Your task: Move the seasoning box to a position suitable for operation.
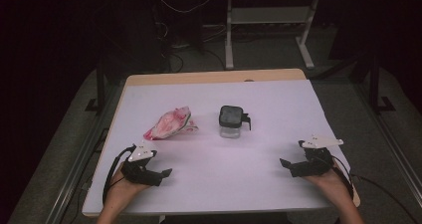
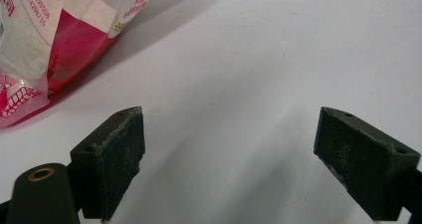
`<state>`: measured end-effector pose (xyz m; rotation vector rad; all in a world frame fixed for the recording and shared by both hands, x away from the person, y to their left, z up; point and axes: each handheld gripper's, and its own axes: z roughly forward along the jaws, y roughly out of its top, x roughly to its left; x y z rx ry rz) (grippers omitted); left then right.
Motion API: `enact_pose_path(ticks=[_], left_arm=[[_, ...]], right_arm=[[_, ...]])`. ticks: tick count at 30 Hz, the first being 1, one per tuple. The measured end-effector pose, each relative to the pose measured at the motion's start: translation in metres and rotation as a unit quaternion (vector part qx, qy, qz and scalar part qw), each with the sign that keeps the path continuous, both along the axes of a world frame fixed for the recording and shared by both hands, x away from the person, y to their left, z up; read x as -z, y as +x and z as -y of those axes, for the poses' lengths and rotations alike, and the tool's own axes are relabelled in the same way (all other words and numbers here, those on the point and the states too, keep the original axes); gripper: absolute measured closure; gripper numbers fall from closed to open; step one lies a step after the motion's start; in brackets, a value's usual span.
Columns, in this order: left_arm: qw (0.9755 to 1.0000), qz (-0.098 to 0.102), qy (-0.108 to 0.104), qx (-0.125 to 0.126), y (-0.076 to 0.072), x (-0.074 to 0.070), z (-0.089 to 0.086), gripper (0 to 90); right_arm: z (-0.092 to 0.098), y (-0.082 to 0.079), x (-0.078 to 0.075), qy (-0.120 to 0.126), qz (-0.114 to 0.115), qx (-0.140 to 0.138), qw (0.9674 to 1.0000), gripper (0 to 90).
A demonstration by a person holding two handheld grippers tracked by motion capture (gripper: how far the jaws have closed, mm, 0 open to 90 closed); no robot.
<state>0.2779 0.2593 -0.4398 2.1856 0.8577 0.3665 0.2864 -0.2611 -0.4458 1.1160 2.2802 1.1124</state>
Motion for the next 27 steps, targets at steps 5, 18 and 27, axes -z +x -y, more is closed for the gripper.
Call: enact_pose_path(ticks=[5,18,27], left_arm=[[1.0000,-0.006,-0.006,-0.003,0.000,-0.001,0.000,12.1],[0.9998,-0.004,-0.021,-0.003,0.001,-0.003,-0.003,12.0],[0.9993,-0.009,-0.036,-0.003,0.003,-0.005,-0.004,12.0]], right_arm=[[-0.001,0.000,0.000,0.002,-0.005,-0.009,0.9999,3.8],[-0.007,0.002,-0.009,0.006,-0.002,-0.021,0.9998,3.8],[-0.008,0.009,-0.024,0.001,0.006,-0.035,0.9994,3.6]])
